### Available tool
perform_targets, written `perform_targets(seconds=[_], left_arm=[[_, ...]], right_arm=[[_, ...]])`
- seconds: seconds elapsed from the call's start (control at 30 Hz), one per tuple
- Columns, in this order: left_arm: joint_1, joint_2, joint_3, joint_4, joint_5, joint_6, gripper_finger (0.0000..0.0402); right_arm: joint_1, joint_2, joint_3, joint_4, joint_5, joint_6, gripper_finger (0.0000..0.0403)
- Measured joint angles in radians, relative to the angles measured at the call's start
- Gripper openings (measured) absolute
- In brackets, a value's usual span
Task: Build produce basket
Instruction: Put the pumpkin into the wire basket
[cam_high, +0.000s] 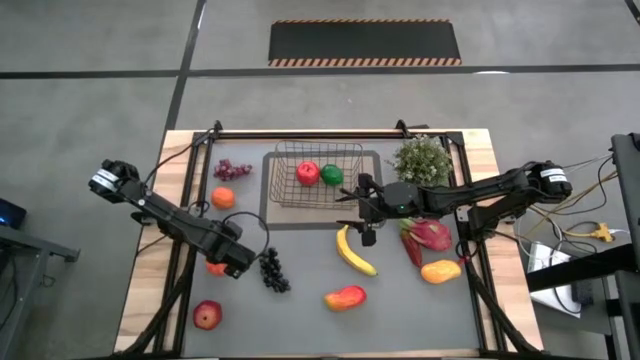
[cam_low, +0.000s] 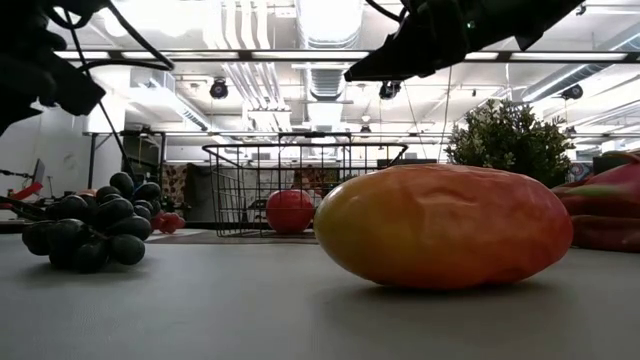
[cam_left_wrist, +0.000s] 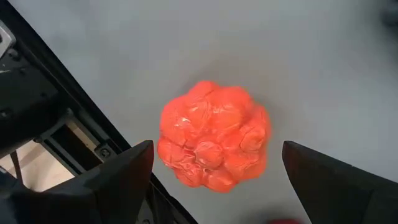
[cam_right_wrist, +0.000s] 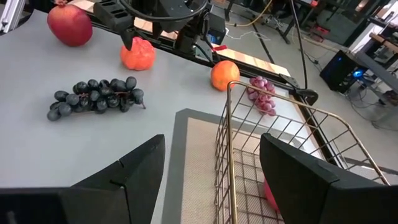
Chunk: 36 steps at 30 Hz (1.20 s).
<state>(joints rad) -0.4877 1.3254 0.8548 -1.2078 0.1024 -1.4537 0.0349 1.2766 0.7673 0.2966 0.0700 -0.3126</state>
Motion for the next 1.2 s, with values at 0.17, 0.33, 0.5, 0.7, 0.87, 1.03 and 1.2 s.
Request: perform_targets(seconds=[0.17, 0.33, 0.5, 0.7, 0.87, 1.03, 1.2], left_arm=[[-0.029, 0.0, -0.016, 0.004, 0.0, -0.016, 0.0336], [-0.044, -0.001, -0.035, 0.028, 0.0, -0.033, 0.0336], [-0.046, -0.002, -0.046, 0.075, -0.006, -0.013, 0.0336], [-0.046, -0.002, -0.036, 0.075, -0.017, -0.006, 0.0336], [-0.046, -0.002, -0.037, 0.075, -0.018, -0.005, 0.0336], [-0.046, -0.015, -0.039, 0.075, -0.018, 0.004, 0.0336], [-0.047, -0.04, -0.042, 0.075, -0.019, 0.004, 0.0336]], right_arm=[[0.0, 0.0, 0.0, 0.0, 0.0, 0.012, 0.0247], [0.0, 0.0, 0.0, 0.001, 0.0, 0.025, 0.0247], [0.0, 0.001, 0.0, 0.009, 0.0, 0.026, 0.0247], [0.0, 0.001, 0.0, 0.021, 0.0, 0.026, 0.0247], [0.0, 0.001, 0.0, 0.024, 0.0, 0.026, 0.0247], [0.0, 0.001, 0.0, 0.023, 0.0, 0.026, 0.0247], [0.0, 0.001, 0.0, 0.023, 0.0, 0.033, 0.0247]])
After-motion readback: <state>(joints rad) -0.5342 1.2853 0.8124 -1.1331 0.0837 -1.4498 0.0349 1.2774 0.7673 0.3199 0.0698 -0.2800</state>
